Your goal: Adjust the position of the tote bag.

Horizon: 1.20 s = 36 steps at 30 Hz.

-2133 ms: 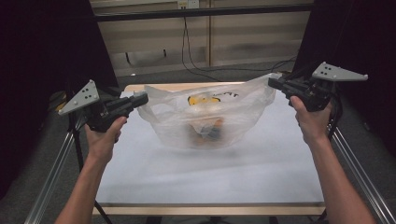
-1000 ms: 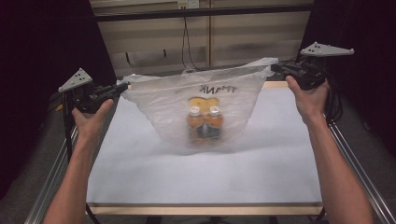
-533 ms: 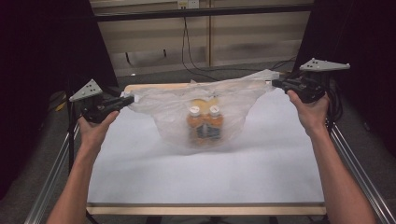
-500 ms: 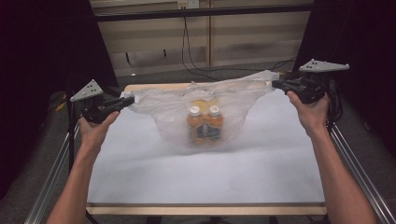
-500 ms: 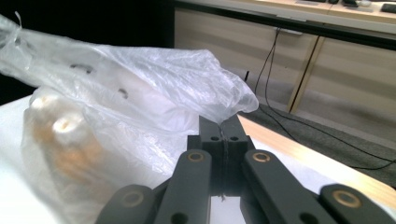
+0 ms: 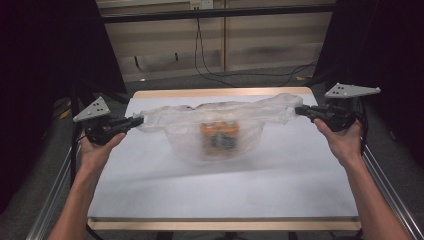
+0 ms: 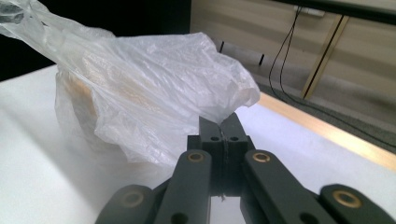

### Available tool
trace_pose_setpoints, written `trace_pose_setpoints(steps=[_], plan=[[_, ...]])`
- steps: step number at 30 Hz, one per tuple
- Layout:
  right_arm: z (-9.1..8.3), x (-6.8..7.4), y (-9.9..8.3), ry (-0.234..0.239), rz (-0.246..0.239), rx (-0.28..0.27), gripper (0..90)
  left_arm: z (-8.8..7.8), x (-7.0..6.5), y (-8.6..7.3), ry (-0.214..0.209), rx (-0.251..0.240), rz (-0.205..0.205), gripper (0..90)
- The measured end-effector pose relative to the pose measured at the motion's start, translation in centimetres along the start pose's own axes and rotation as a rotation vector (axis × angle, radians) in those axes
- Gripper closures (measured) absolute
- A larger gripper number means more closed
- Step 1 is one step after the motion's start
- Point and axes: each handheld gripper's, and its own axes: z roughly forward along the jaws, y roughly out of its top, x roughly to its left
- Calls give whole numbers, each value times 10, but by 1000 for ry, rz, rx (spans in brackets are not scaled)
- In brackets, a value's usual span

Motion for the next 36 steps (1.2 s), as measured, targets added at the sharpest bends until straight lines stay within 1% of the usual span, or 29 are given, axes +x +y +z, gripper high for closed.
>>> trace_pose_setpoints(steps=[1,3,4,6,7,8,9,12,15,16,18,19,21,24,25,26,27,30,31,32,33,34,35,36], plan=[[3,-1,-2,-4,3,10,900,3,1,-2,-2,8,-8,883],[8,-4,-4,-4,5,27,900,9,3,-6,4,36,-11,884],[12,-5,-6,-5,11,34,900,12,4,-8,10,54,-1,884],[19,-7,-9,-11,11,55,900,17,5,-11,14,74,-1,883],[22,-8,-11,-14,12,63,900,20,6,-11,20,92,7,883],[25,-8,-13,-17,14,73,900,22,6,-13,26,97,2,884],[28,-9,-15,-22,20,80,900,25,8,-14,18,107,-1,883],[39,-13,-23,-21,37,106,900,33,12,-23,21,134,-20,884],[50,-15,-30,-29,38,145,900,41,12,-30,10,140,-42,883],[53,-16,-33,-33,38,160,900,43,13,-32,6,148,-31,883],[59,-19,-39,-35,45,177,900,48,12,-35,0,157,-38,884],[62,-20,-42,-35,51,185,900,50,12,-36,3,173,-25,884],[66,-23,-46,-33,69,191,900,56,10,-38,8,200,-11,884],[73,-24,-52,-43,66,213,900,63,7,-39,17,236,18,884],[76,-24,-54,-37,64,219,900,66,6,-41,17,242,9,884],[78,-24,-56,-40,68,229,900,69,7,-42,12,255,15,884],[81,-24,-58,-43,58,239,900,72,7,-43,19,264,14,884],[88,-24,-63,-48,55,268,900,79,6,-47,26,321,49,884],[90,-24,-64,-53,54,275,900,81,4,-49,20,332,46,885],[91,-24,-66,-52,57,288,900,83,3,-50,23,338,46,885],[92,-25,-68,-54,50,294,900,83,4,-51,19,344,56,885],[93,-25,-70,-56,55,297,900,83,4,-52,23,350,48,885],[94,-26,-72,-56,64,298,900,84,5,-54,22,346,39,885],[95,-27,-73,-53,63,298,900,85,6,-55,25,342,37,885]])
